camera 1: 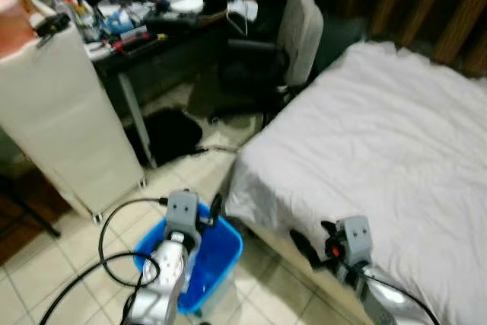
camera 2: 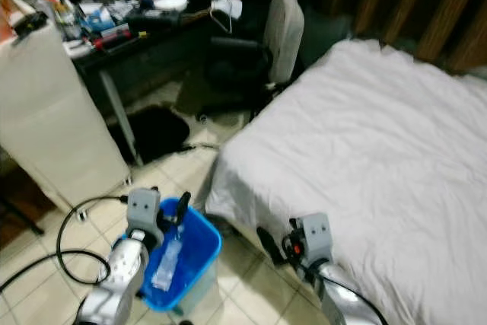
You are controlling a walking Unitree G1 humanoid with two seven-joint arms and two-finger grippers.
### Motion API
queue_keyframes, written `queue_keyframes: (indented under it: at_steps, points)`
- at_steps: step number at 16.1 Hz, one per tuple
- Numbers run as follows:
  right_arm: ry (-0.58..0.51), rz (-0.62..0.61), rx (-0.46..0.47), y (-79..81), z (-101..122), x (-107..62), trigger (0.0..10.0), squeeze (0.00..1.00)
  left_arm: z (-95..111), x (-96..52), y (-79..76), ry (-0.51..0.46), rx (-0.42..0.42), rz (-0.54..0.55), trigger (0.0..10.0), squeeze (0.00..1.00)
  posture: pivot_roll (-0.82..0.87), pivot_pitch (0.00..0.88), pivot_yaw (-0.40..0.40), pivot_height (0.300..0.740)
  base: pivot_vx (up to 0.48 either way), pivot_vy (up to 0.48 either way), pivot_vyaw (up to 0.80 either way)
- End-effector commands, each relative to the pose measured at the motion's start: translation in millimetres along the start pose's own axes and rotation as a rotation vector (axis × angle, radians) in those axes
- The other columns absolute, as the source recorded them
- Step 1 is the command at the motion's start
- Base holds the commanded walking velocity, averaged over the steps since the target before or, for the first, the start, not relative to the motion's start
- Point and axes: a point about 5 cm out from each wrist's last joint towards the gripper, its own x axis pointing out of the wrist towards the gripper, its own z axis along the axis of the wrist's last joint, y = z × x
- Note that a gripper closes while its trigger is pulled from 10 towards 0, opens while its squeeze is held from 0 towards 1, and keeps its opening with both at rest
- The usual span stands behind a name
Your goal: Clean up the room
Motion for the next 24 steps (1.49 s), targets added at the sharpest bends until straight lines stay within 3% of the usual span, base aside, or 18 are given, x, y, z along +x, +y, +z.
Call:
queue_keyframes:
  at_steps: [1, 7, 11, 12, 13, 14, 15, 18, 22, 24]
  points:
    - [0.008, -0.059, 0.004, -9.6, -5, -0.3, 10.0, 0.0, 4, 2.5, -10.5, -0.012, -0.015, -0.052, 10.0, 0.0, -0.02, 0.0, 0.017, 0.74, 0.0, -0.48, 0.0]
    - [-0.043, -0.108, -0.027, -14.7, 3, 11.4, 10.0, 0.0, 5, 2.7, -20.1, -0.008, 0.022, -0.104, 10.0, 0.0, -0.03, 0.0, 0.028, 0.74, 0.0, -0.48, 0.0]
    - [-0.141, -0.179, -0.038, -22.5, 12, 2.7, 10.0, 0.0, -3, -8.4, -6.7, 0.019, 0.073, -0.072, 10.0, 0.0, -0.04, 0.0, 0.029, 0.74, 0.0, -0.451, 0.0]
    - [-0.228, -0.207, 0.002, -24.5, 19, -10.4, 10.0, 0.0, -10, -24.2, 12.8, 0.036, 0.119, -0.01, 10.0, 0.0, -0.05, 0.0, 0.03, 0.74, 0.0, 0.0, 0.0]
    - [-0.252, -0.217, 0.014, -24.2, 19, -18.6, 10.0, 0.0, -12, -35.1, 22.0, 0.042, 0.104, 0.013, 10.0, 0.0, -0.05, 0.0, 0.03, 0.74, 0.0, 0.0, 0.0]
    - [-0.245, -0.238, 0.022, -23.8, 14, -31.1, 10.0, 0.0, -13, -51.8, 32.3, 0.051, 0.083, 0.052, 10.0, 0.0, -0.05, 0.0, 0.035, 0.74, 0.0, 0.0, -0.8]
    - [-0.213, -0.251, 0.009, -24.1, 6, -37.3, 10.0, 0.0, -15, -59.0, 34.1, 0.069, 0.05, 0.084, 10.0, 0.0, -0.04, 0.0, 0.035, 0.74, 0.0, 0.0, -0.8]
    - [-0.146, -0.263, -0.043, -27.4, -9, -32.1, 10.0, 0.0, -25, -53.7, 25.8, 0.109, 0.025, 0.104, 10.0, 0.0, -0.06, 0.0, 0.026, 0.74, 0.0, 0.0, -0.8]
    - [-0.155, -0.353, -0.072, -34.8, -12, -33.8, 10.0, 0.0, -17, -54.9, 26.8, 0.068, 0.132, 0.09, 10.0, 0.0, -0.06, 0.0, 0.026, 0.74, 0.0, 0.0, -0.8]
    - [-0.158, -0.331, -0.084, -31.1, -11, -30.5, 10.0, 0.0, -15, -49.0, 24.6, 0.064, 0.101, 0.081, 10.0, 0.0, -0.06, 0.0, 0.022, 0.74, 0.0, -0.127, -0.8]
